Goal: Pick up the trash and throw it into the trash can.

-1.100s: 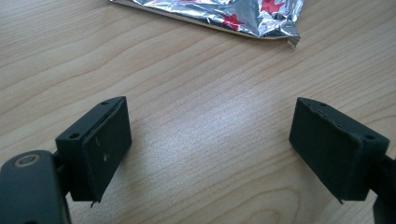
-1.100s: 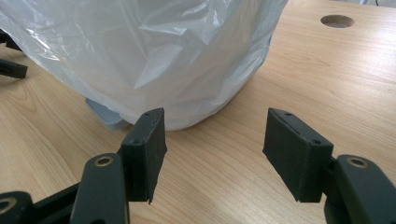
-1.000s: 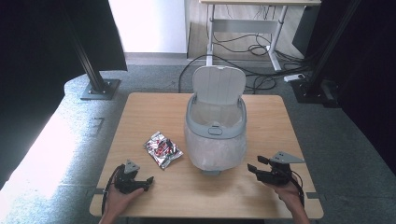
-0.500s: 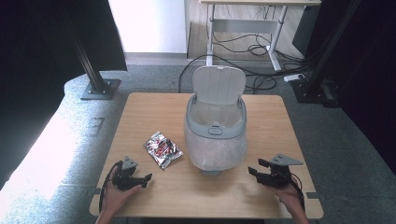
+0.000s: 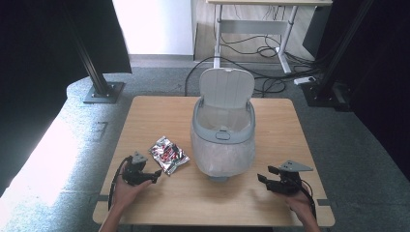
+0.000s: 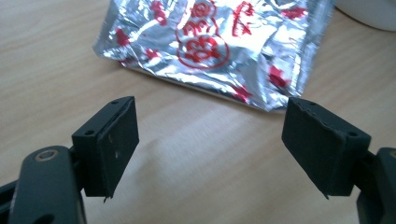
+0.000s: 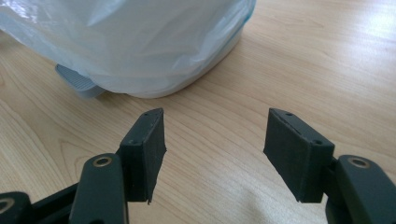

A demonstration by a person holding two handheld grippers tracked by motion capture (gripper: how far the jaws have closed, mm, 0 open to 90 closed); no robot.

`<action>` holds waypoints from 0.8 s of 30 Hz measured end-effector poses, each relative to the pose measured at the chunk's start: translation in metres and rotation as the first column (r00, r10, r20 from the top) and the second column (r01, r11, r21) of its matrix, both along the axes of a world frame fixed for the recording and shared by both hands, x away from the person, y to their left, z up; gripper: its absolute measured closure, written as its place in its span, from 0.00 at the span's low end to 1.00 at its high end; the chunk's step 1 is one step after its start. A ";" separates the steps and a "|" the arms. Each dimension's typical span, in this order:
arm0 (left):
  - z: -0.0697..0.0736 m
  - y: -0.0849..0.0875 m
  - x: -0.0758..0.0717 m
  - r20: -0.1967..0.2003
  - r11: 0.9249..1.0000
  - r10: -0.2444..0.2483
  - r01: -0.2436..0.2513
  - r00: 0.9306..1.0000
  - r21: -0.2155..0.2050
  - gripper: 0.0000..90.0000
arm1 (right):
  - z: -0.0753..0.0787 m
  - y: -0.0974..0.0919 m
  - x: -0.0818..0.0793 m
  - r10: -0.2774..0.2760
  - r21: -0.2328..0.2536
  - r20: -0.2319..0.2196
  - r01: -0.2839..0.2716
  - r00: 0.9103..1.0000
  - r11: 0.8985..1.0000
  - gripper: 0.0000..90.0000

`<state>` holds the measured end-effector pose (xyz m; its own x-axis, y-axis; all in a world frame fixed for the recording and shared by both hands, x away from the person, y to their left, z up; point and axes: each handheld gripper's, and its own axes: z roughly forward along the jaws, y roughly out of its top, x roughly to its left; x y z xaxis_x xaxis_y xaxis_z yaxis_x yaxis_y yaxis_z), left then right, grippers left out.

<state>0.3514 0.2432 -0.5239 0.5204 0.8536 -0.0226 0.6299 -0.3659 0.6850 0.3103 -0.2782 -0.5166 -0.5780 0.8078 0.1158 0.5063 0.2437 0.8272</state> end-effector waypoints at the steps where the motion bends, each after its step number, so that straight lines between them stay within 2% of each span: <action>1: 0.000 0.000 0.004 -0.001 1.000 0.002 -0.002 1.000 0.001 0.21 | -0.001 -0.001 0.000 -0.006 0.002 -0.006 0.006 1.000 1.000 0.42; 5: -0.001 0.002 0.014 0.005 1.000 0.009 -0.009 1.000 0.003 0.22 | -0.003 -0.004 -0.002 -0.016 0.001 -0.013 0.016 1.000 1.000 0.42; 8: 0.000 0.007 0.021 0.021 1.000 0.025 -0.025 0.999 -0.012 0.24 | -0.003 -0.005 -0.007 -0.025 0.001 -0.016 0.025 1.000 1.000 0.42; 9: 0.000 0.009 0.024 0.019 0.999 0.030 -0.030 0.999 -0.023 0.24 | -0.003 -0.005 -0.007 -0.025 0.001 -0.016 0.025 1.000 1.000 0.42; 14: 0.000 0.015 0.039 0.006 1.000 0.025 -0.025 1.000 -0.006 0.24 | -0.003 -0.006 -0.014 -0.043 0.007 -0.023 0.043 0.999 0.999 0.42; 19: 0.001 0.017 0.055 0.002 0.999 0.031 -0.031 1.000 -0.043 0.26 | -0.003 -0.008 -0.017 -0.055 0.009 -0.027 0.056 0.998 0.998 0.42; 20: 0.001 0.017 0.055 0.002 0.999 0.031 -0.031 1.000 -0.043 0.27 | -0.003 -0.008 -0.017 -0.055 0.009 -0.027 0.056 0.998 0.998 0.42; 22: -0.001 0.016 0.064 -0.022 0.999 0.018 -0.019 1.000 -0.044 0.29 | -0.003 -0.009 -0.017 -0.061 0.011 -0.029 0.061 0.998 0.998 0.42; 24: -0.002 0.016 0.069 -0.024 0.999 0.019 -0.020 1.000 -0.046 0.30 | -0.004 -0.010 -0.017 -0.062 0.015 -0.032 0.063 0.998 0.998 0.42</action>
